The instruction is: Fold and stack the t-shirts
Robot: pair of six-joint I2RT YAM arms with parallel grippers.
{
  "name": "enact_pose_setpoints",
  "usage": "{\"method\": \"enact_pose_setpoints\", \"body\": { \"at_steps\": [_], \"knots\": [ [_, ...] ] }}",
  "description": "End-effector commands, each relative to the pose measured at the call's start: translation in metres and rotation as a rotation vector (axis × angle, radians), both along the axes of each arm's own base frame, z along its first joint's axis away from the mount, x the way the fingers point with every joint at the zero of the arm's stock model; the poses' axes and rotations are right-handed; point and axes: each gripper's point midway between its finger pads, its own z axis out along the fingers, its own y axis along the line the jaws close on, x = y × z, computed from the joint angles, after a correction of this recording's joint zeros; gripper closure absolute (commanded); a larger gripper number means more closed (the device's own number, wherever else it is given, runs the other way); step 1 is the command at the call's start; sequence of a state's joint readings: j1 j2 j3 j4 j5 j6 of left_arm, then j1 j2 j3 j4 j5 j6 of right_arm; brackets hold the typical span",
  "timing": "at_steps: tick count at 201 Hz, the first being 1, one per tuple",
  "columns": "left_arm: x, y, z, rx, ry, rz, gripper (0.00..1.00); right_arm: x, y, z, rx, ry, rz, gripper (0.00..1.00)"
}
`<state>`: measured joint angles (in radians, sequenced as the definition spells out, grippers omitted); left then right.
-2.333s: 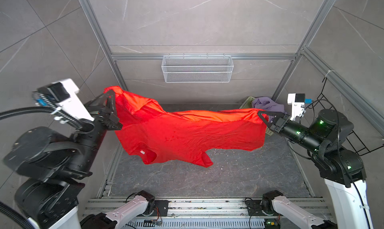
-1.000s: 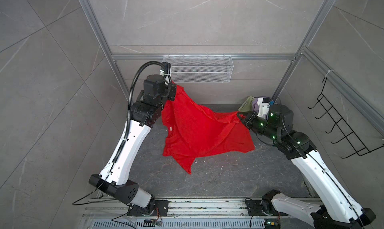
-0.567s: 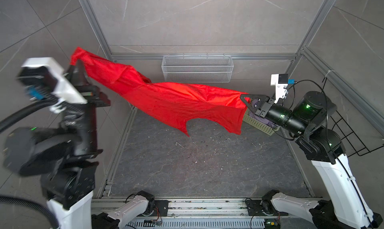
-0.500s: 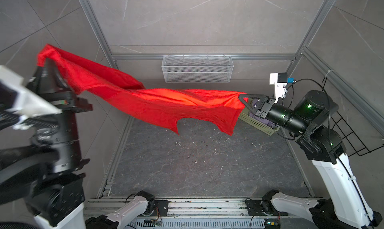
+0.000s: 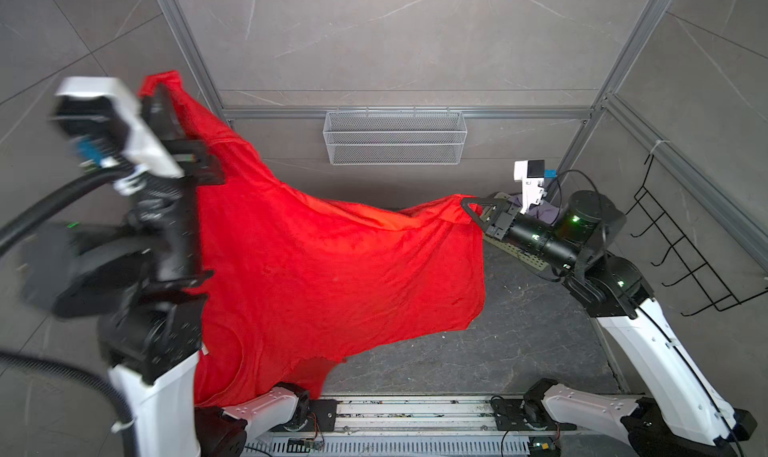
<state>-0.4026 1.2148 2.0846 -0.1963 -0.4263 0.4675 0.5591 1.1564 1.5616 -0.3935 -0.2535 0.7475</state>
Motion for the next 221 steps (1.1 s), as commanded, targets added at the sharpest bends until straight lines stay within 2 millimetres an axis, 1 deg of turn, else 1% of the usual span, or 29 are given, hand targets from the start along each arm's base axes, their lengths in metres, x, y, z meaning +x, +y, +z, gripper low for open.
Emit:
{"method": "enact_pose_setpoints", "body": {
  "at_steps": [1, 11, 21, 38, 48, 69, 76, 78, 82, 92, 98, 103, 108, 115, 121, 126, 127, 128, 132, 135, 140, 147, 164, 174, 188, 190, 191, 202, 221],
  "knots": [
    [0.107, -0.036, -0.083, 0.033, 0.256, -0.009, 1.0, 0.032, -0.009, -0.041, -0.084, 0.076, -0.147, 1.0],
    [0.139, -0.042, -0.115, 0.002, 0.338, -0.04, 1.0, 0.045, -0.014, -0.063, -0.134, 0.12, -0.204, 1.0],
    [0.169, -0.044, -0.15, -0.045, 0.427, -0.07, 1.0, 0.056, -0.017, -0.08, -0.189, 0.13, -0.247, 1.0],
    [0.21, -0.046, -0.206, -0.109, 0.552, -0.091, 1.0, 0.077, -0.023, -0.109, -0.258, 0.169, -0.31, 1.0],
    [0.228, -0.049, -0.233, -0.128, 0.61, -0.09, 1.0, 0.089, -0.024, -0.126, -0.289, 0.198, -0.33, 1.0],
    [0.258, -0.05, -0.282, -0.15, 0.706, -0.068, 1.0, 0.123, -0.033, -0.181, -0.34, 0.304, -0.379, 1.0],
    [0.267, -0.051, -0.296, -0.158, 0.729, -0.07, 1.0, 0.133, -0.042, -0.202, -0.345, 0.359, -0.413, 1.0],
    [0.269, -0.051, -0.298, -0.159, 0.733, -0.071, 1.0, 0.134, -0.043, -0.204, -0.344, 0.363, -0.417, 1.0],
    [0.274, -0.051, -0.305, -0.163, 0.742, -0.072, 1.0, 0.141, -0.048, -0.217, -0.34, 0.398, -0.432, 1.0],
    [0.286, -0.052, -0.321, -0.165, 0.771, -0.07, 1.0, 0.152, -0.057, -0.238, -0.322, 0.454, -0.46, 1.0],
    [0.292, -0.051, -0.329, -0.169, 0.786, -0.06, 1.0, 0.158, -0.062, -0.255, -0.306, 0.498, -0.469, 1.0],
    [0.296, -0.049, -0.333, -0.176, 0.795, -0.05, 1.0, 0.162, -0.065, -0.263, -0.295, 0.52, -0.475, 0.96],
    [0.299, -0.048, -0.338, -0.18, 0.809, -0.041, 1.0, 0.166, -0.068, -0.273, -0.289, 0.549, -0.484, 0.85],
    [0.302, -0.049, -0.343, -0.183, 0.833, -0.044, 0.88, 0.169, -0.07, -0.282, -0.293, 0.573, -0.487, 0.63],
    [0.301, -0.05, -0.346, -0.18, 0.854, -0.046, 0.78, 0.171, -0.072, -0.286, -0.3, 0.59, -0.489, 0.46],
    [0.299, -0.051, -0.348, -0.177, 0.866, -0.053, 0.66, 0.171, -0.072, -0.286, -0.305, 0.595, -0.491, 0.38],
    [0.298, -0.051, -0.348, -0.177, 0.868, -0.054, 0.63, 0.171, -0.072, -0.286, -0.305, 0.595, -0.491, 0.38],
    [0.297, -0.051, -0.347, -0.177, 0.868, -0.056, 0.63, 0.172, -0.072, -0.286, -0.306, 0.595, -0.49, 0.36],
    [0.295, -0.052, -0.348, -0.175, 0.875, -0.062, 0.51, 0.172, -0.072, -0.286, -0.308, 0.595, -0.488, 0.34],
    [0.293, -0.052, -0.349, -0.173, 0.882, -0.064, 0.45, 0.172, -0.071, -0.284, -0.309, 0.59, -0.486, 0.33],
    [0.288, -0.051, -0.349, -0.17, 0.886, -0.065, 0.39, 0.171, -0.072, -0.282, -0.308, 0.584, -0.485, 0.32],
    [0.28, -0.05, -0.352, -0.167, 0.901, -0.066, 0.34, 0.17, -0.073, -0.278, -0.308, 0.575, -0.489, 0.31],
    [0.256, -0.048, -0.367, -0.164, 0.975, -0.077, 0.27, 0.163, -0.078, -0.277, -0.337, 0.578, -0.498, 0.3],
    [0.239, -0.049, -0.382, -0.169, 1.049, -0.091, 0.25, 0.157, -0.081, -0.278, -0.356, 0.59, -0.498, 0.3],
    [0.212, -0.049, -0.406, -0.218, 1.156, -0.103, 0.24, 0.147, -0.082, -0.287, -0.364, 0.616, -0.485, 0.3],
    [0.208, -0.049, -0.413, -0.227, 1.18, -0.101, 0.24, 0.145, -0.082, -0.288, -0.364, 0.619, -0.482, 0.3],
    [0.207, -0.049, -0.413, -0.227, 1.183, -0.106, 0.24, 0.145, -0.082, -0.288, -0.364, 0.619, -0.482, 0.3],
    [0.182, -0.052, -0.433, -0.295, 1.257, -0.131, 0.24, 0.135, -0.08, -0.299, -0.356, 0.654, -0.459, 0.3],
    [0.14, -0.057, -0.468, -0.463, 1.355, -0.166, 0.24, 0.115, -0.087, -0.331, -0.381, 0.734, -0.472, 0.3]
  ]
}}
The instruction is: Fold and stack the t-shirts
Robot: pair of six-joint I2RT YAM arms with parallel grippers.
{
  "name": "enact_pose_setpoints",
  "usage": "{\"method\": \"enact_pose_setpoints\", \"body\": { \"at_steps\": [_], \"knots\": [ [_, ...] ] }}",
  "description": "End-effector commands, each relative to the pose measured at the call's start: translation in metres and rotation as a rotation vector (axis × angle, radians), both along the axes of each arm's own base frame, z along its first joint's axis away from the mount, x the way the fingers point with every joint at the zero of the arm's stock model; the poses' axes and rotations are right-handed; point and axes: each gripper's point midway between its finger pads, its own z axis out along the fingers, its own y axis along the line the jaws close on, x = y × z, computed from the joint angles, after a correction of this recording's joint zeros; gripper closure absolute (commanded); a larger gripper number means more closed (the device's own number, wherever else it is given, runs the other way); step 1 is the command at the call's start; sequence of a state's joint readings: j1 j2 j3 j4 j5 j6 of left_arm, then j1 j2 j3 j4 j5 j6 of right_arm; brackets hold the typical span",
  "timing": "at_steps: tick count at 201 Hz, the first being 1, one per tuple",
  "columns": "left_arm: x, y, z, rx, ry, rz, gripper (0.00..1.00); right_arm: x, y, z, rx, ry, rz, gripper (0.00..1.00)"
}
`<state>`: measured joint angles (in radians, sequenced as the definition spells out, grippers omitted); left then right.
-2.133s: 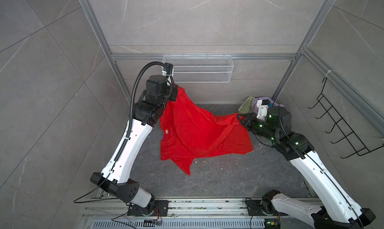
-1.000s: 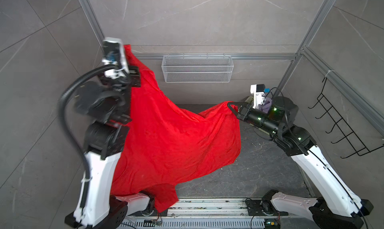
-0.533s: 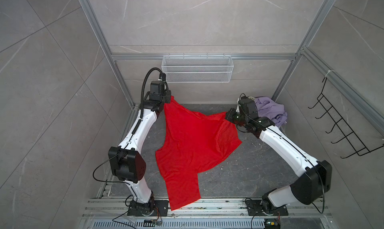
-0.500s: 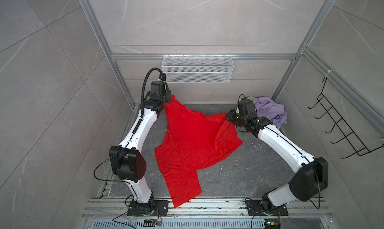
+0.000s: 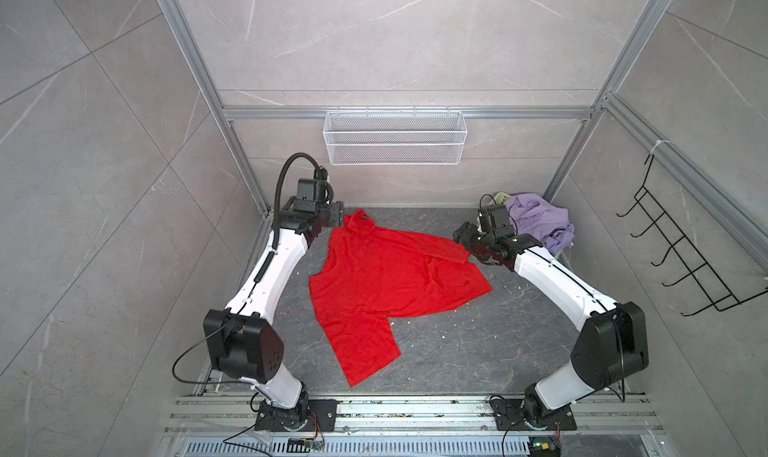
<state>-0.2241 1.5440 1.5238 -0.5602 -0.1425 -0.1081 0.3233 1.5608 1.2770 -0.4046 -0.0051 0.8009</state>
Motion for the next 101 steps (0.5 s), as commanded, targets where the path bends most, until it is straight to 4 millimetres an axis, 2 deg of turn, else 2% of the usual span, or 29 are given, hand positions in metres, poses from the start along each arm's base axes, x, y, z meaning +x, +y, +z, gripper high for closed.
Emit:
{"method": "enact_pose_setpoints", "body": {
  "at_steps": [1, 22, 46, 68, 101],
  "knots": [
    [-0.063, -0.007, -0.036, -0.21, 0.184, 0.052, 0.24, -0.031, -0.005, -0.037, -0.005, 0.122, -0.012, 0.3],
    [-0.105, -0.018, -0.076, -0.376, 0.315, 0.103, 0.24, -0.047, -0.01, -0.068, -0.009, 0.182, -0.029, 0.31],
    [-0.13, -0.033, -0.113, -0.498, 0.412, 0.109, 0.25, -0.049, -0.003, -0.093, 0.014, 0.209, -0.008, 0.32],
    [-0.129, -0.045, -0.132, -0.561, 0.455, 0.092, 0.25, -0.038, 0.008, -0.111, 0.028, 0.224, 0.014, 0.32],
    [-0.11, -0.056, -0.162, -0.622, 0.498, 0.118, 0.25, -0.025, 0.03, -0.139, 0.04, 0.27, 0.046, 0.33]
  ]
}}
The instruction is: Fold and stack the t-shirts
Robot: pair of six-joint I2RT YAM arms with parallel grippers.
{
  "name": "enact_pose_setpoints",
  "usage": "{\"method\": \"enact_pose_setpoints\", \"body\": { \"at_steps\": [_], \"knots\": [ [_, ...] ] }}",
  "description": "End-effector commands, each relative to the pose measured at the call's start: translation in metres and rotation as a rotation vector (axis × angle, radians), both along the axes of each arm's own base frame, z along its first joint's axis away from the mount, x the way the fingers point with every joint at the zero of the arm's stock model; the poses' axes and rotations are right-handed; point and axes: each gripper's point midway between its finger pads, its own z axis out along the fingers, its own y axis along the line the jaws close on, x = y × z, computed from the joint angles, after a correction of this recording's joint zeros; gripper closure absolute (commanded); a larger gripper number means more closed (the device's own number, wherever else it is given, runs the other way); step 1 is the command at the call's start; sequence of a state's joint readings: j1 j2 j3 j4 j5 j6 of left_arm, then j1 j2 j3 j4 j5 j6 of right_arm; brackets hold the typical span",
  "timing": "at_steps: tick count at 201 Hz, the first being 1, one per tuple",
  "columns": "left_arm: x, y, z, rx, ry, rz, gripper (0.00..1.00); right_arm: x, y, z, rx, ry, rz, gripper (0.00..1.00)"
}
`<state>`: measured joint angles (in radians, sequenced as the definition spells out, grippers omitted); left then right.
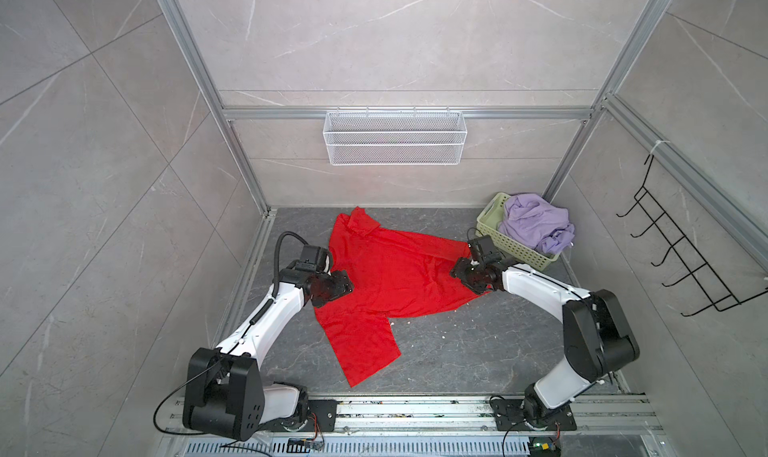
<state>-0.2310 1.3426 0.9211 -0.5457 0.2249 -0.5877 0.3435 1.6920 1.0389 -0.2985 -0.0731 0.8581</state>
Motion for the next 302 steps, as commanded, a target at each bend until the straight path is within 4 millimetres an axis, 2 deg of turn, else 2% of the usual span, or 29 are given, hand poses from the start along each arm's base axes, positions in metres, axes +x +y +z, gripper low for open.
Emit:
{"method": "enact_pose_setpoints", "body": {
  "at_steps": [1, 40, 64, 83, 106, 121, 137, 150, 172, 192, 203, 221, 263, 302],
  "knots": [
    [0.027, -0.021, 0.001, -0.135, -0.035, 0.037, 0.25, 0.017, 0.024, -0.008, 0.045, -0.006, 0.023, 0.34],
    [0.041, -0.017, -0.045, -0.121, 0.05, 0.13, 0.25, 0.029, 0.051, -0.025, 0.035, 0.029, 0.08, 0.34],
    [0.049, -0.011, -0.059, -0.103, 0.084, 0.159, 0.25, 0.046, 0.071, -0.042, 0.074, 0.043, 0.113, 0.34],
    [0.054, 0.0, -0.066, -0.092, 0.108, 0.209, 0.26, 0.066, 0.096, -0.051, 0.144, 0.032, 0.158, 0.35],
    [0.06, 0.005, -0.068, -0.105, 0.114, 0.233, 0.26, 0.094, 0.134, -0.046, 0.263, -0.013, 0.238, 0.36],
    [0.063, 0.004, -0.068, -0.109, 0.115, 0.227, 0.26, 0.107, 0.148, -0.025, 0.274, -0.063, 0.283, 0.37],
    [0.064, 0.005, -0.068, -0.109, 0.117, 0.228, 0.26, 0.111, 0.141, -0.002, 0.207, -0.099, 0.291, 0.36],
    [0.065, 0.007, -0.066, -0.111, 0.111, 0.232, 0.26, 0.108, 0.124, 0.014, 0.123, -0.112, 0.28, 0.34],
    [0.066, 0.011, -0.061, -0.111, 0.097, 0.238, 0.26, 0.093, 0.091, 0.043, 0.023, -0.152, 0.257, 0.32],
    [0.065, 0.014, -0.057, -0.112, 0.084, 0.234, 0.26, 0.075, 0.064, 0.055, 0.03, -0.183, 0.201, 0.31],
    [0.064, 0.015, -0.057, -0.108, 0.082, 0.225, 0.26, 0.065, 0.054, 0.049, 0.054, -0.169, 0.174, 0.31],
    [0.061, 0.017, -0.061, -0.1, 0.097, 0.218, 0.26, 0.058, 0.053, 0.033, 0.069, -0.134, 0.173, 0.31],
    [0.064, 0.027, -0.068, -0.134, 0.108, 0.26, 0.26, 0.066, 0.066, -0.002, 0.123, -0.076, 0.132, 0.33],
    [0.065, 0.04, -0.072, -0.147, 0.115, 0.301, 0.26, 0.06, 0.098, -0.029, 0.13, -0.006, 0.176, 0.34]
  ]
}}
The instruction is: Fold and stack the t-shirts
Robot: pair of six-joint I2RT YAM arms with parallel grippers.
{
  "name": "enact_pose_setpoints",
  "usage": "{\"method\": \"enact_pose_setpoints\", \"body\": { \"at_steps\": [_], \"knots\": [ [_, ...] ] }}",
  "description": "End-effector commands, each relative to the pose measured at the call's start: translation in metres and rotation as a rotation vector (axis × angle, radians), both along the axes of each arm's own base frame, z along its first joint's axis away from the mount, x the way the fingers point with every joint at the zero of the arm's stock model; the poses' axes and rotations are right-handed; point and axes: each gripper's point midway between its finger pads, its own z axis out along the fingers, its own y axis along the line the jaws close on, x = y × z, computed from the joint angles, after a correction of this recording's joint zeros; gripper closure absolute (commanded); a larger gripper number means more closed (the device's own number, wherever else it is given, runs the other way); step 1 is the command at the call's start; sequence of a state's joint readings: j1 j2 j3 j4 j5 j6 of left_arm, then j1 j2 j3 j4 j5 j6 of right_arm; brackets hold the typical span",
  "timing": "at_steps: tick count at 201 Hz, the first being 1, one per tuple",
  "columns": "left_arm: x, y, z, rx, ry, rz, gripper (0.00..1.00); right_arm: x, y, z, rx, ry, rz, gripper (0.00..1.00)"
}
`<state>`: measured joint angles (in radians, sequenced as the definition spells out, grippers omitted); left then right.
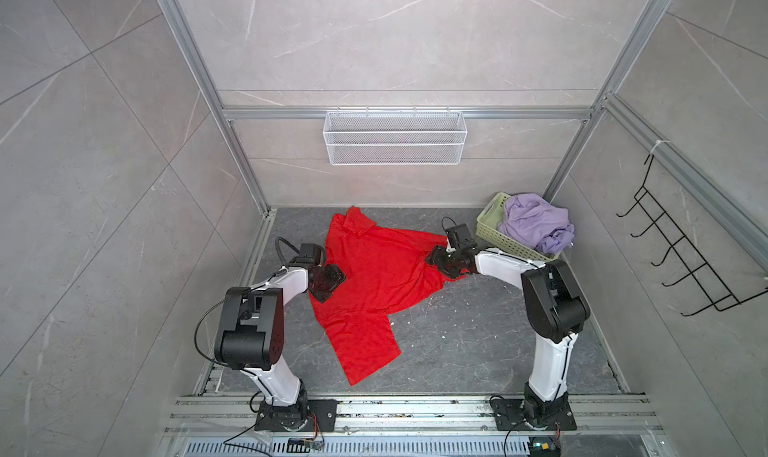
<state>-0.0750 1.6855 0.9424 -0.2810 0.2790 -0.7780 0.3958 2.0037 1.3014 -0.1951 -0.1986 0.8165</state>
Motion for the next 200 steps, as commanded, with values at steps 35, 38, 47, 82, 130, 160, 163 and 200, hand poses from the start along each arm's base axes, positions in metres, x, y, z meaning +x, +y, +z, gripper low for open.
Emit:
{"method": "enact_pose_setpoints", "body": {
  "at_steps": [35, 38, 47, 82, 130, 160, 163, 200],
  "knots": [
    [-0.004, 0.016, -0.002, -0.056, -0.004, 0.042, 0.27, -0.003, 0.077, -0.024, 0.076, 0.061, 0.092, 0.35],
    [-0.004, 0.016, -0.003, -0.059, -0.003, 0.043, 0.26, -0.004, 0.082, -0.026, 0.08, 0.066, 0.101, 0.35],
    [-0.005, 0.017, -0.005, -0.066, 0.005, 0.044, 0.27, -0.003, 0.094, -0.026, 0.089, 0.078, 0.121, 0.35],
    [-0.009, 0.02, -0.015, -0.067, 0.037, 0.05, 0.27, -0.008, 0.091, -0.027, 0.035, 0.096, 0.126, 0.35],
    [-0.01, 0.04, -0.027, -0.058, 0.085, 0.085, 0.28, -0.049, 0.008, -0.038, -0.212, 0.173, 0.104, 0.34],
    [-0.011, 0.048, -0.03, -0.044, 0.108, 0.073, 0.28, -0.067, -0.048, -0.038, -0.252, 0.19, 0.027, 0.32],
    [-0.011, 0.048, -0.03, -0.043, 0.11, 0.069, 0.28, -0.068, -0.049, -0.037, -0.247, 0.183, 0.027, 0.31],
    [-0.003, 0.047, -0.022, -0.04, 0.09, 0.028, 0.28, -0.041, -0.042, 0.024, -0.17, -0.012, 0.066, 0.29]
  ]
}}
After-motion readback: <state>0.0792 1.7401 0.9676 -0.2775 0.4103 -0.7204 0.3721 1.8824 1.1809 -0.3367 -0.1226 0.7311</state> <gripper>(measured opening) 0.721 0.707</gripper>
